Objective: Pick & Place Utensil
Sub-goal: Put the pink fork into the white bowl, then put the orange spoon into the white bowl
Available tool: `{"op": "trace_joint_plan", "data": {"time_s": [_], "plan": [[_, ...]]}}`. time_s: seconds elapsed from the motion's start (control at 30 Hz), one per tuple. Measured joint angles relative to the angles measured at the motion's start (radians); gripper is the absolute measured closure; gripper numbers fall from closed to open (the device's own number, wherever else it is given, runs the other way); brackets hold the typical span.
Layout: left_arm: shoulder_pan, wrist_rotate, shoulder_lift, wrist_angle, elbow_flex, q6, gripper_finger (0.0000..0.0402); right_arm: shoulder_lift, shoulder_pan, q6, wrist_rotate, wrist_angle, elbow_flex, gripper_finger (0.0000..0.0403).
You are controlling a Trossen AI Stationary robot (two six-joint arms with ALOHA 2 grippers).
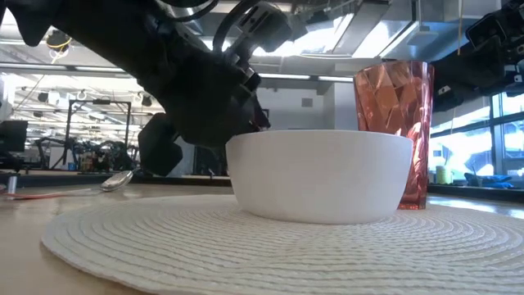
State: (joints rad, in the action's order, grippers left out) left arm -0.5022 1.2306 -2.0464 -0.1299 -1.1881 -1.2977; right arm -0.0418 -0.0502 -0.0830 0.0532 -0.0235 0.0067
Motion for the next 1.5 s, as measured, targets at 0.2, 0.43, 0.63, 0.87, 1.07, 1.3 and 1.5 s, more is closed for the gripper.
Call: {"op": "trace_joint_plan", "data": {"time_s": [0.2, 0.43, 0.63, 0.87, 1.07, 1.3, 1.5], "plan": [[0.0, -0.009, 0.001, 0.0, -0.003, -0.017, 0.0288, 0.0, 0.0, -0.001, 0.0, 0.0, 0.0, 0.0382], [-0.003, 0.031, 0.047, -0.012, -0.003, 0.039, 0.027, 0.0, 0.0, -0.002, 0.0, 0.0, 0.0, 0.0382], [-0.023, 0.063, 0.205, -0.156, -0.004, 0.255, 0.0272, 0.0, 0.0, -0.003, 0.0, 0.0, 0.0, 0.0382], [0.073, -0.356, 0.569, -0.748, 0.005, 1.232, 0.0285, 0.0, 0.0, -0.015, 0.002, 0.0, 0.0, 0.0382], [0.246, -0.534, 0.842, -0.845, 0.217, 1.781, 0.0319, 0.0, 0.0, -0.005, 0.001, 0.0, 0.0, 0.0382], [0.452, -0.937, 0.929, -0.685, 0.481, 1.905, 0.0358, 0.0, 0.0, -0.006, 0.0, 0.0, 0.0, 0.0382], [0.518, -1.008, 0.859, -0.653, 0.516, 1.907, 0.0349, 0.0, 0.0, -0.013, 0.0, 0.0, 0.0, 0.0382]]}}
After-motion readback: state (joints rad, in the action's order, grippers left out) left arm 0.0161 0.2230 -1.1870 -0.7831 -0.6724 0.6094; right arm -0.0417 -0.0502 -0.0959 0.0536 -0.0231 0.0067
